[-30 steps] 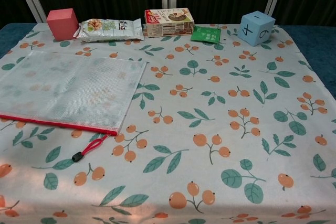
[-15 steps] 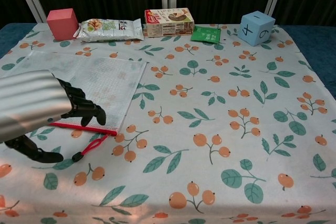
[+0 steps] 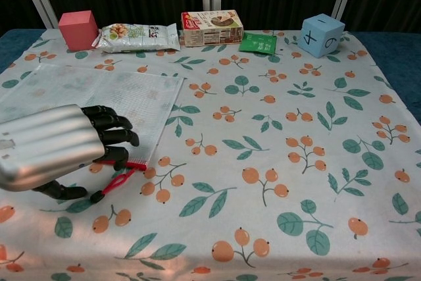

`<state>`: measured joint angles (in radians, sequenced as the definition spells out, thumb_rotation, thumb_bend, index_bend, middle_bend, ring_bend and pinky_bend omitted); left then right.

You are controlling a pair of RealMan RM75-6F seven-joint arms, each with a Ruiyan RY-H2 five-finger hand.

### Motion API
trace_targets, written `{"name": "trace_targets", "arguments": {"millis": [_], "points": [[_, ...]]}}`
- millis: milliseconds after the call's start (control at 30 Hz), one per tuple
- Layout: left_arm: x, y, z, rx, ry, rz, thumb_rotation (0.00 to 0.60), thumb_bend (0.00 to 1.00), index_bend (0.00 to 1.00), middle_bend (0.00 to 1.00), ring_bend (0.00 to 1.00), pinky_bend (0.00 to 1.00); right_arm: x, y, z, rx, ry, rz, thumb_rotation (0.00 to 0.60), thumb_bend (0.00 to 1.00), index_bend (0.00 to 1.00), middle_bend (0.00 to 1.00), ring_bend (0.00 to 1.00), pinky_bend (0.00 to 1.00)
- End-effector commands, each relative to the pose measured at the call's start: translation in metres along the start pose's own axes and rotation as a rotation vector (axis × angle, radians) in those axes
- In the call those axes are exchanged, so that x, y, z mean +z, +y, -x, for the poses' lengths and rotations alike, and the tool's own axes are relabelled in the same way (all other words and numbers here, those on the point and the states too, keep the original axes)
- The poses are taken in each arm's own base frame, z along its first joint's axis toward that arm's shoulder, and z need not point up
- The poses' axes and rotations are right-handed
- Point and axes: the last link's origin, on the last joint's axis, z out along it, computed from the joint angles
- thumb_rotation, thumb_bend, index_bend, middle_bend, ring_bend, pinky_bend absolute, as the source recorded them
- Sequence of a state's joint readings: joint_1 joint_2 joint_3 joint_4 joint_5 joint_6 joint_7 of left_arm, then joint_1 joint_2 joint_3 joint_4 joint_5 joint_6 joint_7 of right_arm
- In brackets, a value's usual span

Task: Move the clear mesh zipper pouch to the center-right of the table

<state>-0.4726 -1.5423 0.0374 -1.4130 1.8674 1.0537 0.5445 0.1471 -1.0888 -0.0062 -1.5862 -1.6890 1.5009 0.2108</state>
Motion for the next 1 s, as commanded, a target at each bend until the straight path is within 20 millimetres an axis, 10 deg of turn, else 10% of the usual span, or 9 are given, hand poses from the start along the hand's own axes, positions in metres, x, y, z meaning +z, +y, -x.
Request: {"name": "trace_targets", "arguments": {"millis": [33,1000], "points": [[0.003,0.002,-0.001,0.008,0.016,0.014,0.6,0.16,0.46,0.18,0.13,0.19,-0.001,0.001,0.0,0.001,0.003,0.005,0.6,0.2,0.0,0.05,0.0,0.0],[0.034,0.015,-0.006,0.056,-0.04,0.046,0.6,0.16,0.53,0.18,0.13,0.19,-0.01,0.014,0.0,0.016,0.008,0.046,0.6,0.2,0.0,0.05,0.0,0.0]]}}
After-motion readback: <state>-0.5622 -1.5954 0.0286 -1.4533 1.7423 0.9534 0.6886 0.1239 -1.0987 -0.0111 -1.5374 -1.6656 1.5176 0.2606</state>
